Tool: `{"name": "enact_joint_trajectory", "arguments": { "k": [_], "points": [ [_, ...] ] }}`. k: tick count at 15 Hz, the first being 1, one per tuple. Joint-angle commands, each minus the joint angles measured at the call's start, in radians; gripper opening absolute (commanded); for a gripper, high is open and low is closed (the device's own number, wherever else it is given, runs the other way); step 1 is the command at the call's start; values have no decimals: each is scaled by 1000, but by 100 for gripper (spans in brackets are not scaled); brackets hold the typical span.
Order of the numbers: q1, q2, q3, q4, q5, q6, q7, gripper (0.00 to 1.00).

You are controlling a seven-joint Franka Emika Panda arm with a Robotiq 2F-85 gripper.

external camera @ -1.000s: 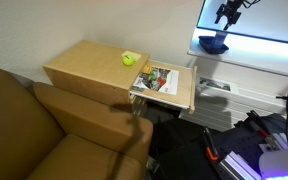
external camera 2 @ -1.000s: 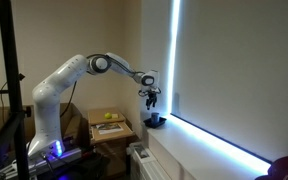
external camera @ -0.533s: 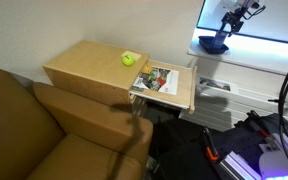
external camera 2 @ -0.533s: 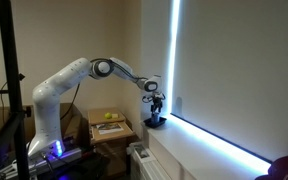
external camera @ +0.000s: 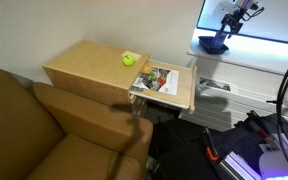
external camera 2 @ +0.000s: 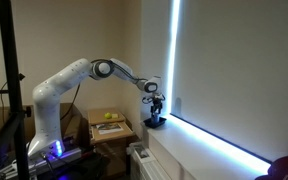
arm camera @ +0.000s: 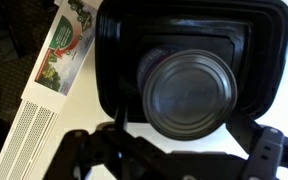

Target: Pick the tin from the tray and place it in the drawer

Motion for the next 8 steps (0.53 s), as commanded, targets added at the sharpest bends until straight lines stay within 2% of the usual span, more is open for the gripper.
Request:
{"name": "enact_joint_trajectory", "arguments": {
  "k": [1, 8],
  "points": [
    [6, 7, 0, 0, 0, 0, 10, 100],
    [33, 30, -17, -2, -23, 24, 31, 100]
  ]
}}
